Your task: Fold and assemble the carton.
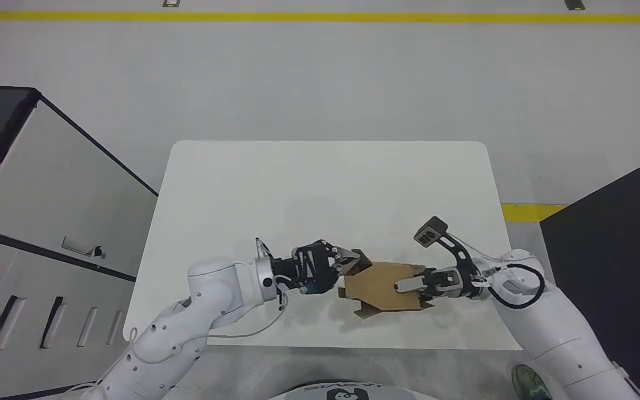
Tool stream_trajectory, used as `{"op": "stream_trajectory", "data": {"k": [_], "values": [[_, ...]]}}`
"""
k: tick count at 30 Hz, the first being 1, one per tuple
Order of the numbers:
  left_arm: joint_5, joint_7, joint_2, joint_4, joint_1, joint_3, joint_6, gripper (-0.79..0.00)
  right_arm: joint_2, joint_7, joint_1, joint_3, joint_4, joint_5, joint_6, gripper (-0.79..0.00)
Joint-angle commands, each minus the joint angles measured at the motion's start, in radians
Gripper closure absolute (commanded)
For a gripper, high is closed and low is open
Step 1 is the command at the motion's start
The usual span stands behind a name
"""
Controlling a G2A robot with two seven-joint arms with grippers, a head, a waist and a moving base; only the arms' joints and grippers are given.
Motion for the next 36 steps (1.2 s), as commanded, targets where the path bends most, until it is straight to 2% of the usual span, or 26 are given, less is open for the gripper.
{"op": "stream_trajectory", "data": {"k": [1,14,26,36], "values": [[-0.005,0.004,0.000,0.008,-0.003,0.002,-0.002,0.000,0.001,0.000,0.004,-0.007,0.001,0.003,0.000,0.000],[-0.013,0.006,-0.005,0.028,-0.032,0.035,-0.033,0.000,0.009,0.000,0.014,-0.032,0.000,0.003,0.000,0.000],[-0.023,-0.009,-0.006,0.036,-0.040,0.022,0.010,0.000,0.019,0.000,0.026,-0.041,0.006,0.003,0.000,0.000],[-0.021,-0.013,-0.011,0.052,-0.066,0.053,-0.011,0.000,0.030,0.000,0.040,-0.068,0.004,-0.003,0.000,0.000]]}}
